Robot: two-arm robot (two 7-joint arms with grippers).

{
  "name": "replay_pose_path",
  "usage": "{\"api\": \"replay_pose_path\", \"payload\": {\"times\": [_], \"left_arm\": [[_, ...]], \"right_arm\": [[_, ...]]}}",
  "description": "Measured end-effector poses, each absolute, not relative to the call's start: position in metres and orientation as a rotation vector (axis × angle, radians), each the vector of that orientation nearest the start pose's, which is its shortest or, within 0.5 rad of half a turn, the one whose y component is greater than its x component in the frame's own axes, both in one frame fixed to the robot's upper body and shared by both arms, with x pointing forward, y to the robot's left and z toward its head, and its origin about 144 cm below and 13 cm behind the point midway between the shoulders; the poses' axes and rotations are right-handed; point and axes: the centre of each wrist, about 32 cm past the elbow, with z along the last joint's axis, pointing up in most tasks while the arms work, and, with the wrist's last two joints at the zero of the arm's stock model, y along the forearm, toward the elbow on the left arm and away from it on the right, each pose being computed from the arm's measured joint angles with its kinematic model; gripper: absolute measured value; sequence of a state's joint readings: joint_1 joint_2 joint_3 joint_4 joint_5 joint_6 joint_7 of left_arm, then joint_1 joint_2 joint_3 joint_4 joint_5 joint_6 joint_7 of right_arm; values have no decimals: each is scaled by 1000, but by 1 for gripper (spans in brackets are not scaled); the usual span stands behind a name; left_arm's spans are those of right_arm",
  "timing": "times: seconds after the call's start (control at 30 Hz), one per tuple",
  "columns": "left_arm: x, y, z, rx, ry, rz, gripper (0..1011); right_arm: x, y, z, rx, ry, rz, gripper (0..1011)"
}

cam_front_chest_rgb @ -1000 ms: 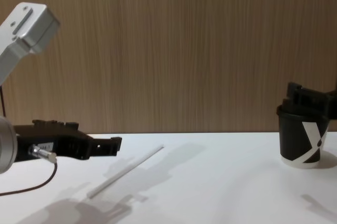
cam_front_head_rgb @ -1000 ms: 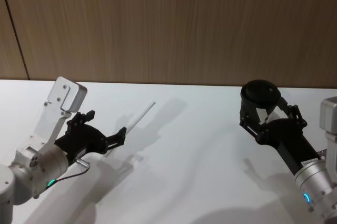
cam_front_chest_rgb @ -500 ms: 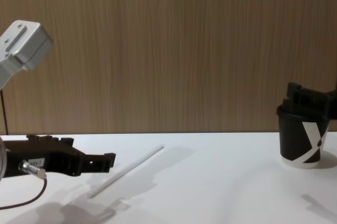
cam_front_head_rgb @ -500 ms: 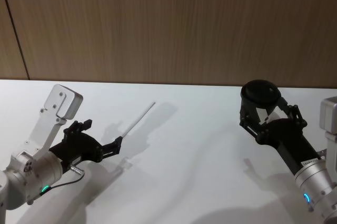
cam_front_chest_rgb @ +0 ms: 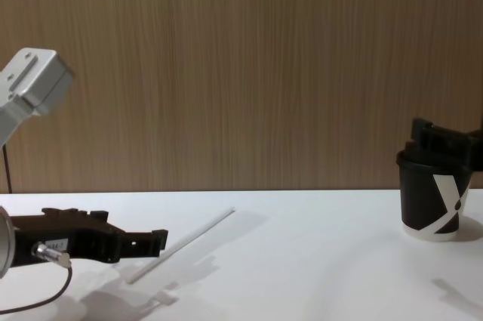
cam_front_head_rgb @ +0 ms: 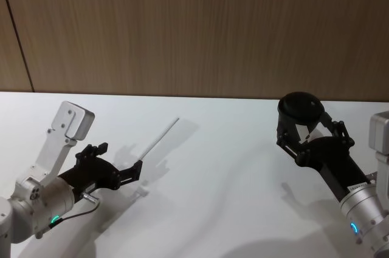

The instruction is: Pick up the straw with one hand, pass it to the other hand, and insert it into the cup.

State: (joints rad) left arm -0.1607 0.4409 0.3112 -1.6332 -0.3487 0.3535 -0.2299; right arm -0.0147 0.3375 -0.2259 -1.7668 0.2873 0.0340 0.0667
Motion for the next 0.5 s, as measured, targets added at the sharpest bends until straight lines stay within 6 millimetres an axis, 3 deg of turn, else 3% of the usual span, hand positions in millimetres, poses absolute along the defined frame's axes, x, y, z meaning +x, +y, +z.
{"api": "replay_pose_path", "payload": {"times": [0.5], "left_arm": [[495, 251, 1188, 316, 121, 1038, 1003]], "right_arm": [[443, -237, 1189, 26, -75, -1229, 1001]]}}
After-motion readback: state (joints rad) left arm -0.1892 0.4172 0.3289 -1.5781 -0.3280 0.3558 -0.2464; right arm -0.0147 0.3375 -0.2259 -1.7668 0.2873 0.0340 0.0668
